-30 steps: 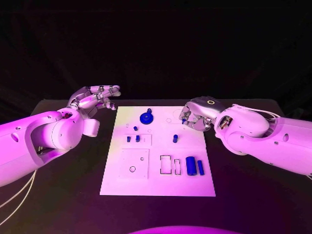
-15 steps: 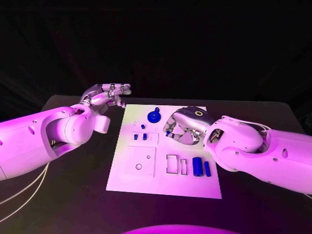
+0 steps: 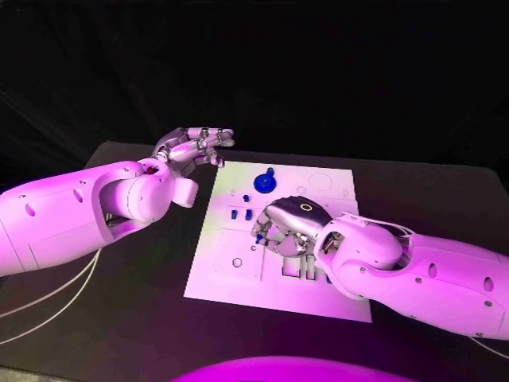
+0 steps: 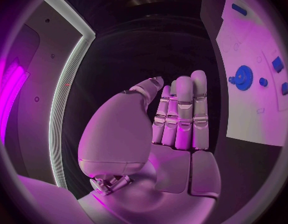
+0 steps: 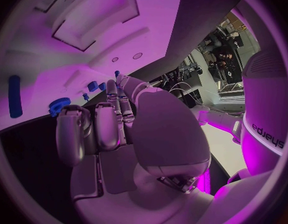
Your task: Assemble the parts on the task board
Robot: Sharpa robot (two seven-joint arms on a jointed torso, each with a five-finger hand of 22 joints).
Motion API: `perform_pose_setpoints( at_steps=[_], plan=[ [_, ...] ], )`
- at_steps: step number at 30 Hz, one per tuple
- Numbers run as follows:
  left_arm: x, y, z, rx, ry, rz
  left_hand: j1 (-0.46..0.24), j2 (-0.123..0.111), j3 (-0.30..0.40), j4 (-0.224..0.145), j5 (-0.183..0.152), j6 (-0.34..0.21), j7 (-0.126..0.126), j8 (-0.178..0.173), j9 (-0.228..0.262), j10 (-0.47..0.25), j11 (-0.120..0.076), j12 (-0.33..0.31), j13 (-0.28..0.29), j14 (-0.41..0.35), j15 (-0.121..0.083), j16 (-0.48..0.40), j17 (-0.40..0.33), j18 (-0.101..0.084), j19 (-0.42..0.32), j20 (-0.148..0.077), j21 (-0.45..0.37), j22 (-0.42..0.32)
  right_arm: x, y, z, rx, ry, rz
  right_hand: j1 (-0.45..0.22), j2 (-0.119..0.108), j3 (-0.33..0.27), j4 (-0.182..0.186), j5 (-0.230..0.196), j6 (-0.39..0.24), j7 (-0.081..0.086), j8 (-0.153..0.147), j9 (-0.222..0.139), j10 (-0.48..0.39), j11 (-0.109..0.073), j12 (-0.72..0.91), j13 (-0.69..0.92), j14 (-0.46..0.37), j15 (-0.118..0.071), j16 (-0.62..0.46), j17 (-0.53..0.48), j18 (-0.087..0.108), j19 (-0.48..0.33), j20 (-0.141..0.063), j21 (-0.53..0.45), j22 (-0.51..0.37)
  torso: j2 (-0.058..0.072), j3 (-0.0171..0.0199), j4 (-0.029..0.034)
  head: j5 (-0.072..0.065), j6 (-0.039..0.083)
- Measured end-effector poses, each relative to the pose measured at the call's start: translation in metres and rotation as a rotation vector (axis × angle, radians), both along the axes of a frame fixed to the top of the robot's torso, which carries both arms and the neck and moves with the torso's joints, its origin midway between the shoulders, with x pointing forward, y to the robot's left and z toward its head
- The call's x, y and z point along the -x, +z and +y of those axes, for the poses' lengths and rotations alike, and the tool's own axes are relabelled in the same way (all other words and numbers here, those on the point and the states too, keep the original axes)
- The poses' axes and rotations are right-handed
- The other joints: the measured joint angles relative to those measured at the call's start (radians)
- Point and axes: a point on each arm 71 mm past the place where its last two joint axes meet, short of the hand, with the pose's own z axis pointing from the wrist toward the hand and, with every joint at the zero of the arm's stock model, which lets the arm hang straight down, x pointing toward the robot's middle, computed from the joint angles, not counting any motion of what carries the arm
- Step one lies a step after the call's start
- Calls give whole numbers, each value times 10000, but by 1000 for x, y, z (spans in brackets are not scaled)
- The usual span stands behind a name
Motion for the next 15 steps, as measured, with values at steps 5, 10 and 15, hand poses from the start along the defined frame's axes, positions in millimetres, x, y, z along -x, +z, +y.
perform_pose_setpoints(
  at_steps=[5, 10, 15],
  plan=[
    [0, 0, -1, 13, -45, 21, 0, 0, 0, 0, 0, 0, 0, 0, 0, 0, 0, 0, 0, 0, 0, 0, 0, 0, 0, 0, 0, 0, 0, -9, 6, 3, -2, 177, 0, 0, 1, 0, 5, -1, 0, -15, 18, 9, 9, -2, -2, 0, 0, 41, 12, 0, 0, 0, 0, 0, 4, -2, -4, 97, -51],
    [0, 0, -2, 19, -65, 35, 0, 0, -7, 8, 0, -72, 2, 0, -9, -72, 1, 0, 0, 0, 0, 0, -9, 0, 0, 0, 0, -16, 2, -18, 11, 18, 27, 342, 0, 0, 0, 0, 41, -2, -1, -23, 18, 9, 10, -6, 2, 0, 0, 40, 12, -1, 0, 0, 0, -1, 4, -4, -1, 207, -125],
    [1, 0, -2, 20, -77, 47, 0, 0, -26, 27, 0, -72, 2, 0, -9, -73, 1, 0, 0, 0, 0, 0, -9, -1, 0, 0, 0, -15, 2, -23, 13, 39, 14, 409, 0, 0, 0, 0, 41, -3, -1, -33, 17, 9, 12, -26, 4, 0, 0, 40, 11, 0, -1, 0, 42, -1, 5, -4, 5, 255, -173]
  ],
)
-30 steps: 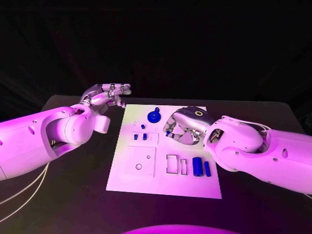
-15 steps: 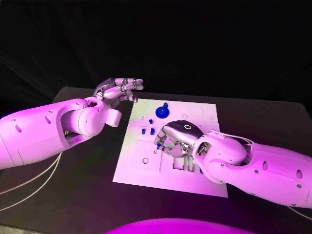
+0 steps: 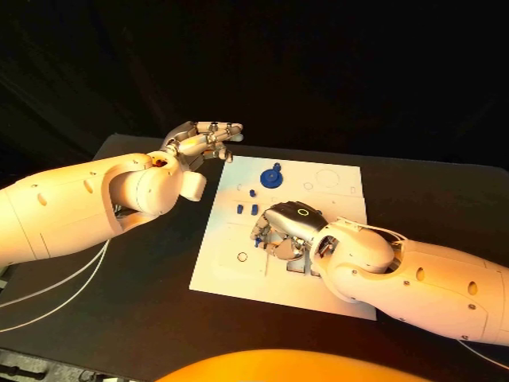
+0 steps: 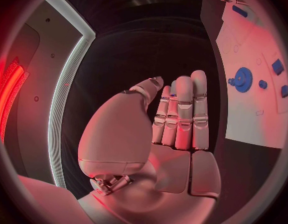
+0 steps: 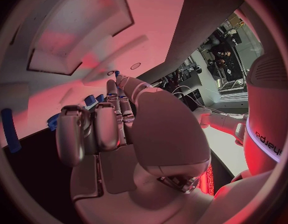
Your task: Assemble the parts on the task board
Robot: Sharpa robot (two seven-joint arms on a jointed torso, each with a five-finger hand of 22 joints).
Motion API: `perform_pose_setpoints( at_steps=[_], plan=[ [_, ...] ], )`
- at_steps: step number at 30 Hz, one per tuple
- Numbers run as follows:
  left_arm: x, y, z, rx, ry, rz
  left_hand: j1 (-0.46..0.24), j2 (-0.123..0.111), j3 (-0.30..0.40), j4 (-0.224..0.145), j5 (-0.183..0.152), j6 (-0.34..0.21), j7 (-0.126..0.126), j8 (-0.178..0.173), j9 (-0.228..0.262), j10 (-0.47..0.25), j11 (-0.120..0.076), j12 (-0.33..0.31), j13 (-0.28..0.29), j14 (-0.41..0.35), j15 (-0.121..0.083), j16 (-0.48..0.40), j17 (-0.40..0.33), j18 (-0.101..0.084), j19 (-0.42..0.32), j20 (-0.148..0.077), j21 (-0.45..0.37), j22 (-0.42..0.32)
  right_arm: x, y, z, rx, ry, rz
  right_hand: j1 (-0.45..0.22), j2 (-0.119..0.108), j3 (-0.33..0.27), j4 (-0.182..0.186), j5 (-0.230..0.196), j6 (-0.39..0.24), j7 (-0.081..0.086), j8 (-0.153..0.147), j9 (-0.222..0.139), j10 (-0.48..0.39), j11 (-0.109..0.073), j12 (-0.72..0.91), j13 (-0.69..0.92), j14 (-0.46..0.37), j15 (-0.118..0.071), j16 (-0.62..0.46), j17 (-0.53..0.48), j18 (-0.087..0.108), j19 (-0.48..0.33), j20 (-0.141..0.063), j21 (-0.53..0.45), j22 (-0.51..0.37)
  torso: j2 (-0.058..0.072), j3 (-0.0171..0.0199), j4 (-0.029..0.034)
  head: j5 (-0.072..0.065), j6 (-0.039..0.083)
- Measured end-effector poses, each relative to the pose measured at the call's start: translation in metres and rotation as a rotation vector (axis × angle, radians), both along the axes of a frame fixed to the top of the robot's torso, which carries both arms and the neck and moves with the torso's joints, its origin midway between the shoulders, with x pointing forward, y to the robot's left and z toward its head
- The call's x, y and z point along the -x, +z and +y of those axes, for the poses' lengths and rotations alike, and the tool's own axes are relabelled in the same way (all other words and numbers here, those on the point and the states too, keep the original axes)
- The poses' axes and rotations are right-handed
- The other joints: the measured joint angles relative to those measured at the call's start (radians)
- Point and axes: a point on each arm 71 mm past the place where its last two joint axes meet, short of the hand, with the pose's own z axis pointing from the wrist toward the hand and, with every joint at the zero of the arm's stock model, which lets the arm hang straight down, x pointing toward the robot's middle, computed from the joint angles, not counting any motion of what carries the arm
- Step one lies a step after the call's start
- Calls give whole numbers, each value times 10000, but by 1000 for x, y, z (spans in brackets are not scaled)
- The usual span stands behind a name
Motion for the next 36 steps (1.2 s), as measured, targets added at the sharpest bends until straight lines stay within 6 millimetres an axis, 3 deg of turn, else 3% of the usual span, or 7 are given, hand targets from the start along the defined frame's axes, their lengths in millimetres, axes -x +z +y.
perform_pose_setpoints(
  at_steps=[36],
  plan=[
    [-1, -1, 1, -34, -33, 135, 0, 0, -27, -28, 0, -38, 36, 0, -8, -36, 37, 0, 0, 0, 0, 0, -7, -2, 144, 35, 85, 195, -3, -1, -4, 29, -133, -245, -106, 2, 28, -30, 48, 39, 3, 5, 17, 15, 20, -1, 0, 0, 0, 38, 28, 1, 0, 0, 84, 4, -15, 9, -11, 110, -19]
  ],
)
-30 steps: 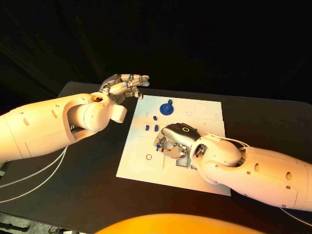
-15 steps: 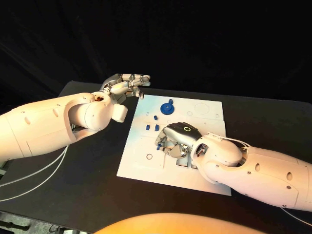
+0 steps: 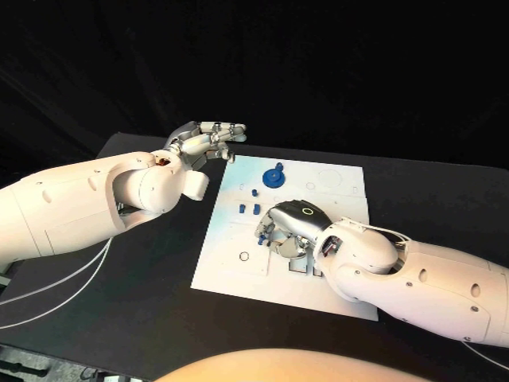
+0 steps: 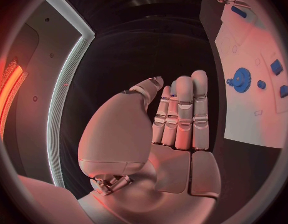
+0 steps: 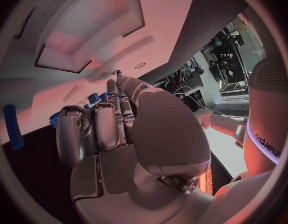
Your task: Assemble the parts on the task board
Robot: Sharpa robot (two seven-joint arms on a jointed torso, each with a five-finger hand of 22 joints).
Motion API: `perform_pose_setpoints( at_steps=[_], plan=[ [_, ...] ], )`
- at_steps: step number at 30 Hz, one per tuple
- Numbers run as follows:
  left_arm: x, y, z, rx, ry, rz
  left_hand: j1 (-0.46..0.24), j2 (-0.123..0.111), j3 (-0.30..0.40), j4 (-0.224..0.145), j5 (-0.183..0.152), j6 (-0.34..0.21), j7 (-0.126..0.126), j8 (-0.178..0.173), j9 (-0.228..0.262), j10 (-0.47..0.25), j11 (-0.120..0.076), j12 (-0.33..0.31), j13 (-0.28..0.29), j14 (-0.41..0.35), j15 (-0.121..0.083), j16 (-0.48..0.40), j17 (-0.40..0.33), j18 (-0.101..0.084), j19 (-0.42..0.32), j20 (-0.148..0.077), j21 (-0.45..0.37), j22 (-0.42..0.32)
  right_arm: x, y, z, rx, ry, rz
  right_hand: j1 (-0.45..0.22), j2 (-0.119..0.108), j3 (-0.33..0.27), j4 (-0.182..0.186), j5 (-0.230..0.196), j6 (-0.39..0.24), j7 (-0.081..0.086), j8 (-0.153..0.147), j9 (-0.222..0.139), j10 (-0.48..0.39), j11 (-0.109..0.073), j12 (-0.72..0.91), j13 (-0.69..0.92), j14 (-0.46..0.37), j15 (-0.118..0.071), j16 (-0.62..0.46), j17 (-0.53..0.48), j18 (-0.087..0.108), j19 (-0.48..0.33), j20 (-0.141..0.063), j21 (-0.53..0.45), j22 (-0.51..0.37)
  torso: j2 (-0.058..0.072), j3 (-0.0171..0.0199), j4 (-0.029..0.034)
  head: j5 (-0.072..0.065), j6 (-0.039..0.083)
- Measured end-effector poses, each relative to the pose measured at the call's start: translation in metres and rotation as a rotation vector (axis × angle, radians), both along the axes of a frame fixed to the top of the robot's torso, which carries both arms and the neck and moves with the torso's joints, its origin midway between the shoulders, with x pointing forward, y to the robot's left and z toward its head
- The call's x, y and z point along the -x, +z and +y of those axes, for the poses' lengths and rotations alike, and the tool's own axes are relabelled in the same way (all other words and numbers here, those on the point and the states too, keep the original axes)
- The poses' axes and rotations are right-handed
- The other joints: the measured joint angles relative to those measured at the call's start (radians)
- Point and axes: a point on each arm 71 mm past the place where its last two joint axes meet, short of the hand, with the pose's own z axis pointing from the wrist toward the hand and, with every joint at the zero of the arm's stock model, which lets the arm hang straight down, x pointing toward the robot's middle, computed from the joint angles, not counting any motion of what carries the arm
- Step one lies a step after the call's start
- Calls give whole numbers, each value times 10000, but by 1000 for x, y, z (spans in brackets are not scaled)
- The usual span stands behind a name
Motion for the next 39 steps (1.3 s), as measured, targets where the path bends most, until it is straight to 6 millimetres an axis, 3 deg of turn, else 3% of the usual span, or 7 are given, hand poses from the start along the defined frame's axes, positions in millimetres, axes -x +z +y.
perform_pose_setpoints(
  at_steps=[13, 30, 34, 39],
  plan=[
    [0, -1, 0, -10, -46, 68, 0, 0, 0, 0, 0, 0, -1, 0, 1, 0, 0, 0, 0, 0, 0, 0, 1, 0, -1, 0, 0, -1, 0, 0, 0, 209, -63, -136, -27, -26, -2, 1, -12, 3, -5, 47, 21, 4, 8, 1, 0, 0, 0, 0, 7, 0, 0, 0, 23, -1, 6, -9, 4, -42, 34],
    [0, -1, -1, -14, -88, 121, 0, 0, -28, -28, 0, 1, -1, -40, -7, 1, 0, 0, -7, 0, 0, 0, 2, -1, -1, 0, 0, -48, 2, 0, 9, 730, 116, -184, -265, 6, -3, 1, -89, 17, -42, 32, 66, 30, 0, -36, -8, 0, 0, -1, -5, 0, 0, 0, 11, -4, 2, -17, 6, -38, -12],
    [0, -1, -1, -14, -100, 133, 0, 0, -28, -28, 0, 1, -1, -40, -7, 1, 0, 0, -6, 0, 0, 0, -8, 0, -1, 0, -1, -70, 2, -1, 9, 809, 94, -174, -620, 9, -60, 58, -7, -434, 173, -186, 17, -660, 183, -76, -147, 1, 8, -1, -85, 0, 3, 3, -245, -4, -2, -17, 4, -51, -8],
    [0, -1, -1, -20, -105, 154, 38, 38, -59, 3, 0, -88, 17, -40, -20, -75, 2, 0, -6, -35, 35, 0, -22, 0, -1, 1, -119, -220, 1, -2, 7, 878, 3, -170, -837, -245, -151, 94, -49, -1115, 357, -234, -177, -1111, 358, -84, -278, 1, 184, -79, -221, 1, 36, 148, -472, -5, -7, -17, 6, -81, 12]
  ],
)
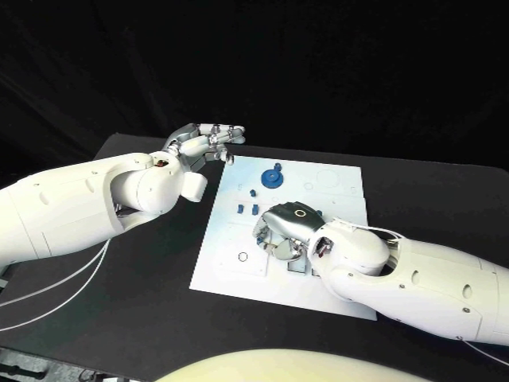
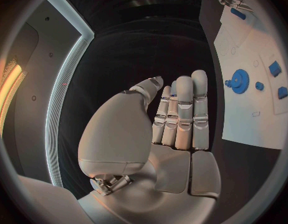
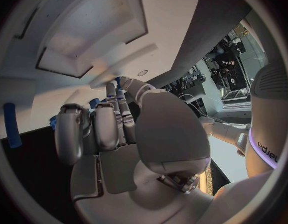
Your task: Assemble the parts on the task board
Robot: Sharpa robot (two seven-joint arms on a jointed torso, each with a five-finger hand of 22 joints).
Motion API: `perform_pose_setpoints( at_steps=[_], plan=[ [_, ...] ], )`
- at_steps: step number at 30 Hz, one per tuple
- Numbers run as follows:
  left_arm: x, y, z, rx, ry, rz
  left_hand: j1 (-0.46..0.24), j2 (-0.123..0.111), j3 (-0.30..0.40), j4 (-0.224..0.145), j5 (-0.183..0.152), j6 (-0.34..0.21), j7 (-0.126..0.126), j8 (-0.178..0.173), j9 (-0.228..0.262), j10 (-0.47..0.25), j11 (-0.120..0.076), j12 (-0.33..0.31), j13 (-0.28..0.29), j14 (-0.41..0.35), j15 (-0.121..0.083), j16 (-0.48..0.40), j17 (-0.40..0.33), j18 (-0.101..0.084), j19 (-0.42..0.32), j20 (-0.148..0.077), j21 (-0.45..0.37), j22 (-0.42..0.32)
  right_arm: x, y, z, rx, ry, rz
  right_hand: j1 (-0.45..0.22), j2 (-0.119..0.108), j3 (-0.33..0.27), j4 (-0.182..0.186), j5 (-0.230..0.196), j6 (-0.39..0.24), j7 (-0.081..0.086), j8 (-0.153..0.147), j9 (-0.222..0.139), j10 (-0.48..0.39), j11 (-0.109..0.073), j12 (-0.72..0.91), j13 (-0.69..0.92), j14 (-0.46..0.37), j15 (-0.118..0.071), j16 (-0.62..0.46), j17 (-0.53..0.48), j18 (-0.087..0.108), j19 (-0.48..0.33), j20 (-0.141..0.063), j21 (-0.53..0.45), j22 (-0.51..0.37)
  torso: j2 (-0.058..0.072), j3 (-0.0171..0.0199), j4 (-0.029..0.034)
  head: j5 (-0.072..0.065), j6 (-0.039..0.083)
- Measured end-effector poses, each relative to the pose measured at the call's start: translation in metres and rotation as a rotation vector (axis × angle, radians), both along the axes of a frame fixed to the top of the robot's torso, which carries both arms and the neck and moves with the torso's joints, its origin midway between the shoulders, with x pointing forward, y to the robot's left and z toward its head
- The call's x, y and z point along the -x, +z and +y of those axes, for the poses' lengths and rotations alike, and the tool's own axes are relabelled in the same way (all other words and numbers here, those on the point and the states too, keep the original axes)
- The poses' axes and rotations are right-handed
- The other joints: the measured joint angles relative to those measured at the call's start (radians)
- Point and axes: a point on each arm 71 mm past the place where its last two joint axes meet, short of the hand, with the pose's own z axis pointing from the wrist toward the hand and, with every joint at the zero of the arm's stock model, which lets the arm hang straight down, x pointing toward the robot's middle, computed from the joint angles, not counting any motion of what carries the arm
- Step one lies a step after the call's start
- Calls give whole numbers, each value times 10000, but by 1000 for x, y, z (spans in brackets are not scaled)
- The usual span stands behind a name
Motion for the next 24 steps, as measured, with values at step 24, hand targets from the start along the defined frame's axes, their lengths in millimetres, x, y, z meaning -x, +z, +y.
perform_pose_setpoints(
  at_steps=[24],
  plan=[
    [0, -2, 4, -67, 33, 116, 0, 0, -28, -28, 0, 0, -1, 0, -7, -32, 32, 0, -7, -39, 38, -46, -22, 0, 0, 0, 0, -26, -30, 65, -95, -525, -1897, -603, -155, -177, -622, 112, -359, -373, -148, 58, -75, -498, 28, 384, -89, -35, 35, -359, -528, -1, -38, 105, -461, 6, -24, -47, -58, -290, 277]
  ],
)
